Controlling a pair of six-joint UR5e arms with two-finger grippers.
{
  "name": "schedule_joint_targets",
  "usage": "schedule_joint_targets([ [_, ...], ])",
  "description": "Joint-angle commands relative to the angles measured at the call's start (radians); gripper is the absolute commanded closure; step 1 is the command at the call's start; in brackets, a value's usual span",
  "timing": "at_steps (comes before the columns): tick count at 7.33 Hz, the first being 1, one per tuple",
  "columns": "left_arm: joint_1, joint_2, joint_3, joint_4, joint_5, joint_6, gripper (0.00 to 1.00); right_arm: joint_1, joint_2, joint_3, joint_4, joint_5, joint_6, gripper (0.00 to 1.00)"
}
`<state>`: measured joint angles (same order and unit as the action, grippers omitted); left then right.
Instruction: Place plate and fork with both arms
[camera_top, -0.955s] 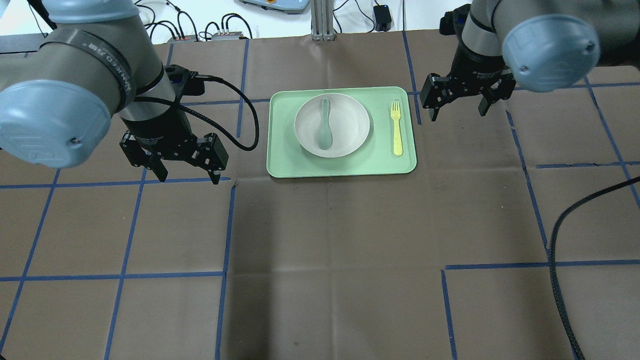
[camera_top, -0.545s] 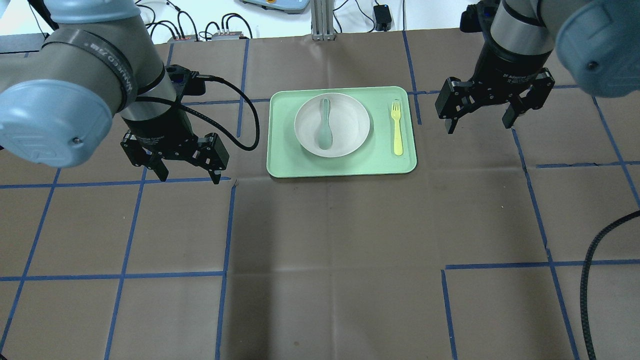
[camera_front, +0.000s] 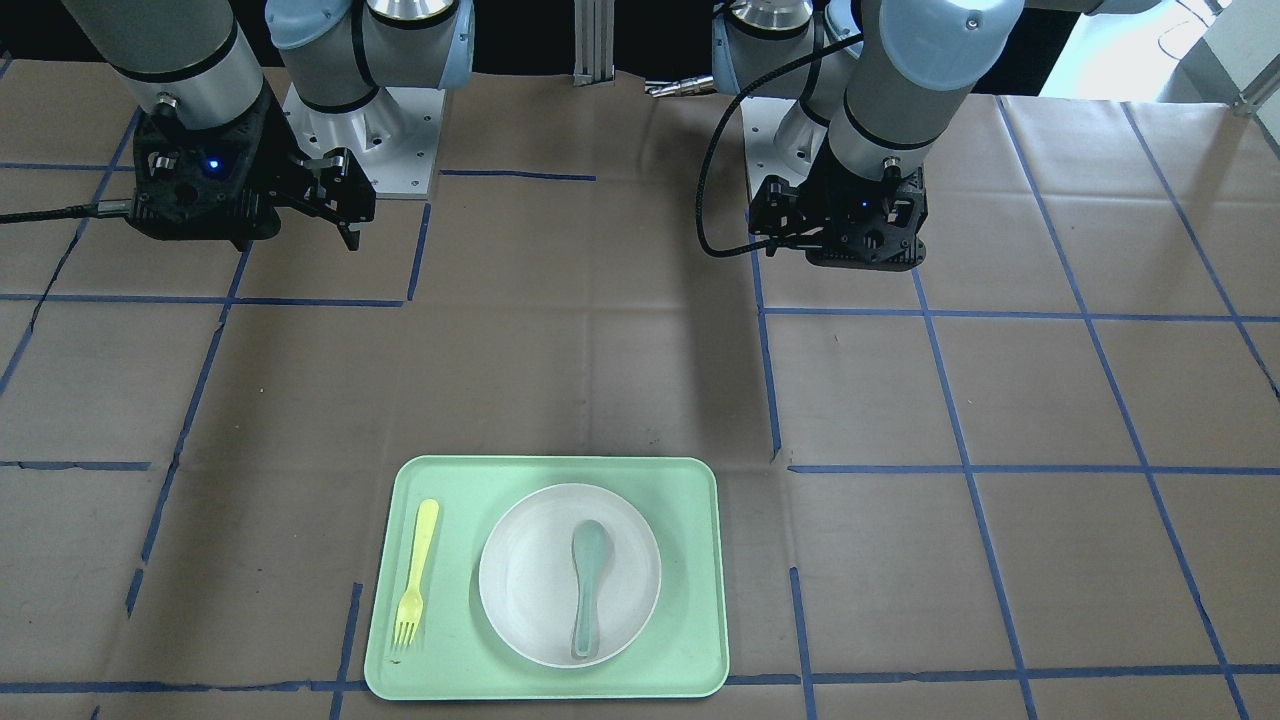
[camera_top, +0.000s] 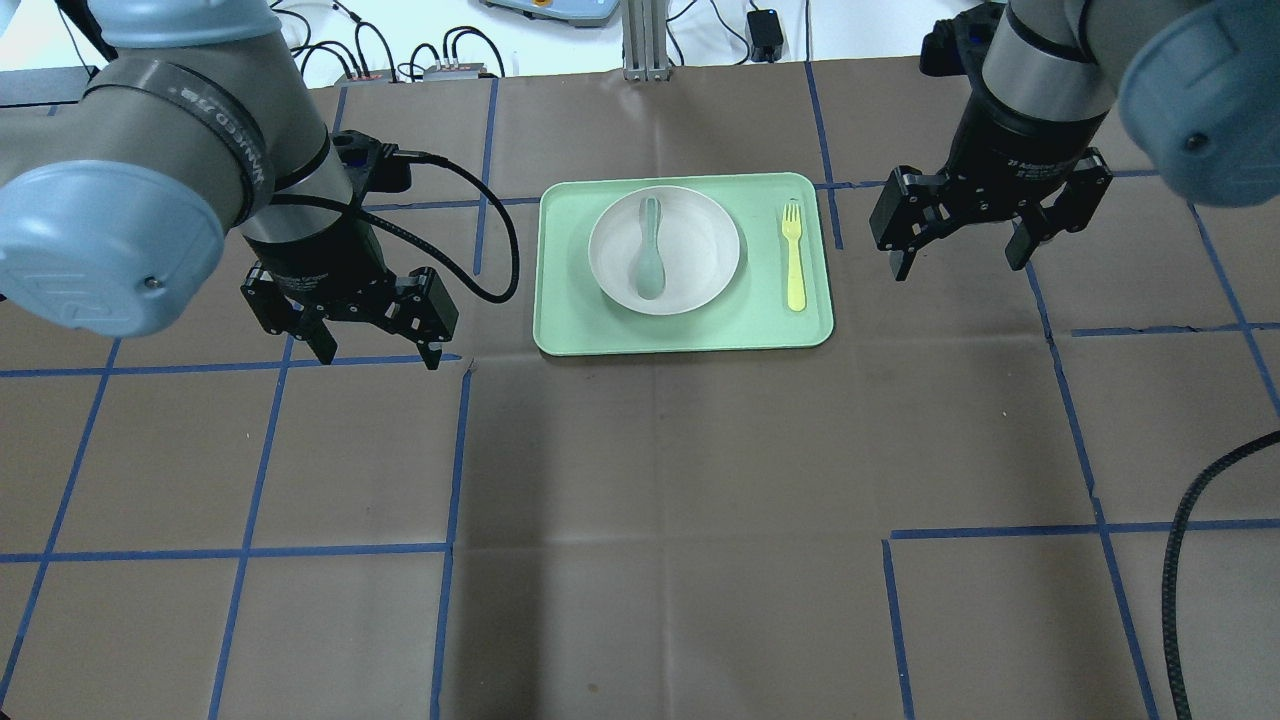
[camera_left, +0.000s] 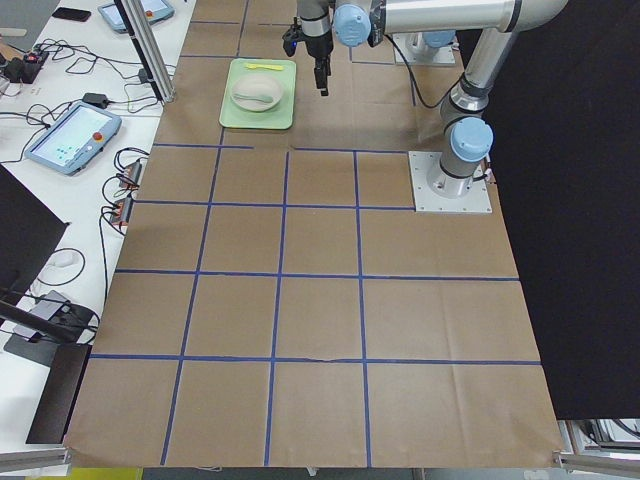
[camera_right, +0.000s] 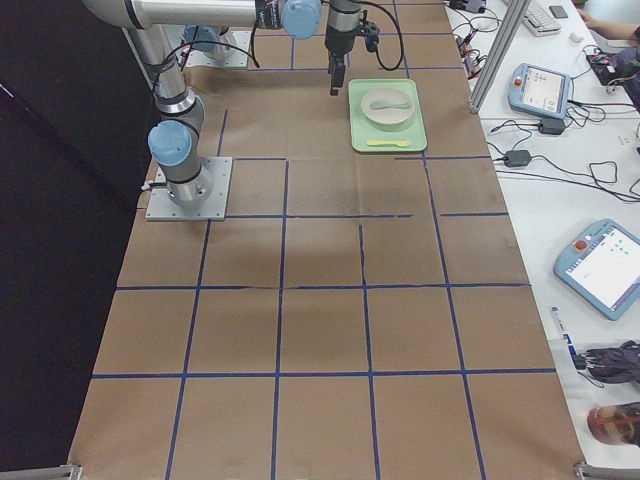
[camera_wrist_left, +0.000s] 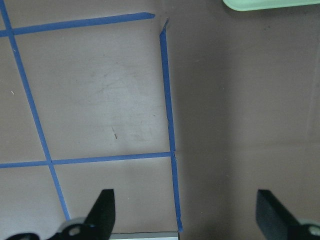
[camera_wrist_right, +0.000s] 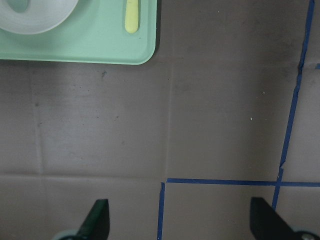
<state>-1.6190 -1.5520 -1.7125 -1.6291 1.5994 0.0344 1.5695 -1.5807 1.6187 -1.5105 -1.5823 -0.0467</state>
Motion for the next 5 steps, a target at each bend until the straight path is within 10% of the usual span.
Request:
schedule_joint_targets([
  [1,0.001,0.013,0.002,-0.006,0.025,0.001,0.00,0.000,0.001,0.017,-0.039,0.001,-0.001,0.00],
  [5,0.001,0.006,0.002,-0.001,0.014,-0.001,0.00,0.000,0.004,0.009,-0.039,-0.007,-0.001,0.00],
])
